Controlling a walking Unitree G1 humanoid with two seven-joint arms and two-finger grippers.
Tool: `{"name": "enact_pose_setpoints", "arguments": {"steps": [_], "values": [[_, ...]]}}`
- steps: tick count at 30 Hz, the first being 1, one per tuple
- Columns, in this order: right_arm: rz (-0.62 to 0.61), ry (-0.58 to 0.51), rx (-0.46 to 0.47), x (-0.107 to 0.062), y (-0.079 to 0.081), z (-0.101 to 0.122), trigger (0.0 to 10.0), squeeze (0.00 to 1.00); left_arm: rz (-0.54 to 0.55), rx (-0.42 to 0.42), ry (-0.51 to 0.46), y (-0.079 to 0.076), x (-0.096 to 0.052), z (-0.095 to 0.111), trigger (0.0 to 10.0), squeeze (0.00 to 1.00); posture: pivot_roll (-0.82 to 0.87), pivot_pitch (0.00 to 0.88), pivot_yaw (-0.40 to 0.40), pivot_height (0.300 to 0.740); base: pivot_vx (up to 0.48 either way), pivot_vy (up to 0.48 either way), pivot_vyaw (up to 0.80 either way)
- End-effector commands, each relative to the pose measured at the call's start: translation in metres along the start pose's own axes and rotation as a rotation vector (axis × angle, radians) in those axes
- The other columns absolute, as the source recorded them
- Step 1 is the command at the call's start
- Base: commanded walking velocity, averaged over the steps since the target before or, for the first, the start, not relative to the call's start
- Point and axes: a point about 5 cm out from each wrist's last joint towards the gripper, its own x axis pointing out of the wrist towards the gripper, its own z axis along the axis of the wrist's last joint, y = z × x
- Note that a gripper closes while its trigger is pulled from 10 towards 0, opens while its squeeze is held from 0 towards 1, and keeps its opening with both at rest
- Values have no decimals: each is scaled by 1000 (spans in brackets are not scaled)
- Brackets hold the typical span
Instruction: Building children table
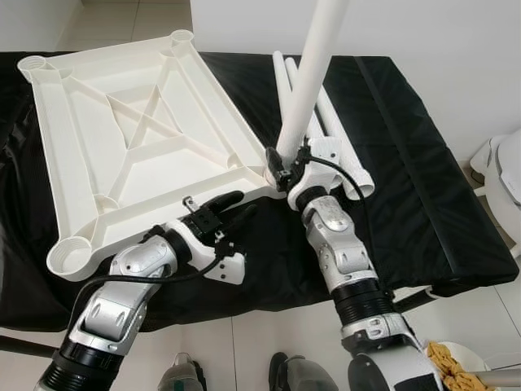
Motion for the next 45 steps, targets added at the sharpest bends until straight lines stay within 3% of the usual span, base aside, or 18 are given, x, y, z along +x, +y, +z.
{"name": "enact_pose_setpoints", "arguments": {"steps": [1,8,22,23,24,25,26,38,39,40,45], "values": [[-151,47,25,-6,-17,-11,10000,0,-69,-18,15,-7,-2,-3,10000,0,38,142,-35,740,0,0,0],[-249,80,6,-12,-13,-19,10000,0,-72,-18,17,-6,-2,-3,10000,0,38,144,-31,740,0,0,0],[-241,116,10,-16,-3,-24,10000,0,-83,-20,16,-7,0,-3,10000,0,30,144,-26,740,0,0,0],[-230,112,12,-16,-2,-24,10000,341,-83,-21,16,-7,0,-3,10000,0,29,143,-27,740,0,0,0],[-230,112,12,-16,-2,-24,10000,341,-83,-21,16,-7,0,-3,10000,0,29,143,-27,740,0,0,0],[-223,111,15,-16,-2,-24,10000,745,-84,-20,16,-7,1,-3,10000,0,28,142,-28,740,0,0,0],[-205,107,24,-16,-1,-23,10000,1000,-83,-21,16,-7,1,-3,10000,0,28,142,-28,740,0,0,0],[-86,22,26,-19,-10,-12,10000,1000,-84,-21,16,-7,2,-4,10000,0,25,125,-32,740,0,0,0],[-59,7,27,-19,-14,-10,10000,792,-85,-20,15,-7,2,-4,10000,0,23,122,-33,740,0,0,0],[-20,-5,29,-19,-17,-7,10000,0,-87,-20,14,-8,3,-4,10000,0,21,119,-33,740,0,0,0],[78,-15,11,-17,-27,-3,10000,0,-93,-18,12,-8,5,-4,10000,0,13,109,-35,740,0,0,0]]}}
